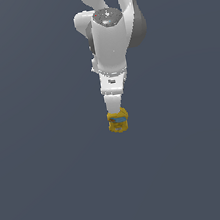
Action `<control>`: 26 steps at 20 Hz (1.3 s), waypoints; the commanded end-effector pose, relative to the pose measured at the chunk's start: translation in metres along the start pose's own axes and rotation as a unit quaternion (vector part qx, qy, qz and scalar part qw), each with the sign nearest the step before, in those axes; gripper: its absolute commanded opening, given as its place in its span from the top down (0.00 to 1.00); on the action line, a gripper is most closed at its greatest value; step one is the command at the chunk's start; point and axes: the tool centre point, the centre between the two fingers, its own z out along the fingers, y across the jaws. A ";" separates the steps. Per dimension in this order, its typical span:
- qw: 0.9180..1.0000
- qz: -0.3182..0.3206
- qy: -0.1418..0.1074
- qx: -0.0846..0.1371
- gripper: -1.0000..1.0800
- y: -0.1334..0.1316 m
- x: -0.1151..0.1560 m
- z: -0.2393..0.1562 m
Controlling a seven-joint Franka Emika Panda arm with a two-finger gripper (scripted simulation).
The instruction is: Pick up the object and move it to a goal position.
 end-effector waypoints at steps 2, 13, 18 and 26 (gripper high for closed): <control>1.000 -0.011 0.000 0.000 0.04 0.000 0.001 0.001; 1.000 -0.011 0.000 0.000 0.04 -0.001 0.001 0.022; 1.000 -0.012 0.000 0.000 0.04 -0.001 0.001 0.044; 1.000 -0.012 0.000 0.000 1.00 0.000 0.000 0.052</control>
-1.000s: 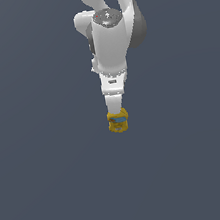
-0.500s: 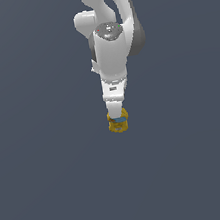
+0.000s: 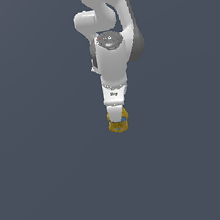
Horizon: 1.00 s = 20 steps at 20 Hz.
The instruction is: Pick up the object and move it to a goal position.
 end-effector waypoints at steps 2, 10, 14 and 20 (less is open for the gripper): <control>1.000 0.000 0.000 0.000 1.00 0.000 0.000 0.001; 1.000 0.000 0.000 0.000 1.00 0.001 0.001 0.000; 1.000 0.000 0.000 0.000 1.00 0.005 0.006 -0.002; 1.000 0.000 0.000 0.000 1.00 0.019 0.024 -0.006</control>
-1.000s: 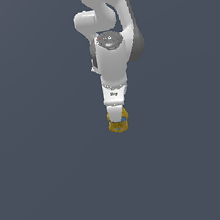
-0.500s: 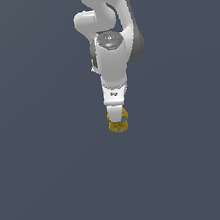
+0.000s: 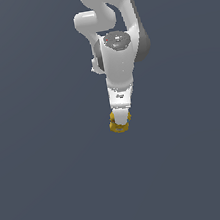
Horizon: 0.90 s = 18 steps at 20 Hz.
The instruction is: Pick up the object and move it to a goal position.
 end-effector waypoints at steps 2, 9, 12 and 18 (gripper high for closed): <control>1.000 0.000 0.000 -0.002 1.00 0.012 0.013 -0.004; 1.000 0.000 0.000 -0.001 1.00 0.041 0.049 -0.013; 1.000 0.000 0.000 -0.001 1.00 0.054 0.064 -0.017; 1.000 0.001 0.000 -0.001 1.00 0.077 0.092 -0.025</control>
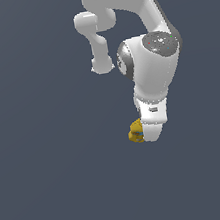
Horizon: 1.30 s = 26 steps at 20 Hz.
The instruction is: Pick up the object and move it to a goal position.
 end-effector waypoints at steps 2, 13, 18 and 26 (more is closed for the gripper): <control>1.000 0.000 0.001 -0.004 1.00 0.015 0.016 -0.009; 1.000 0.000 0.001 -0.004 1.00 0.046 0.051 -0.019; 1.000 0.000 0.001 -0.004 1.00 0.053 0.059 -0.021; 1.000 0.000 0.001 -0.004 1.00 0.057 0.064 -0.022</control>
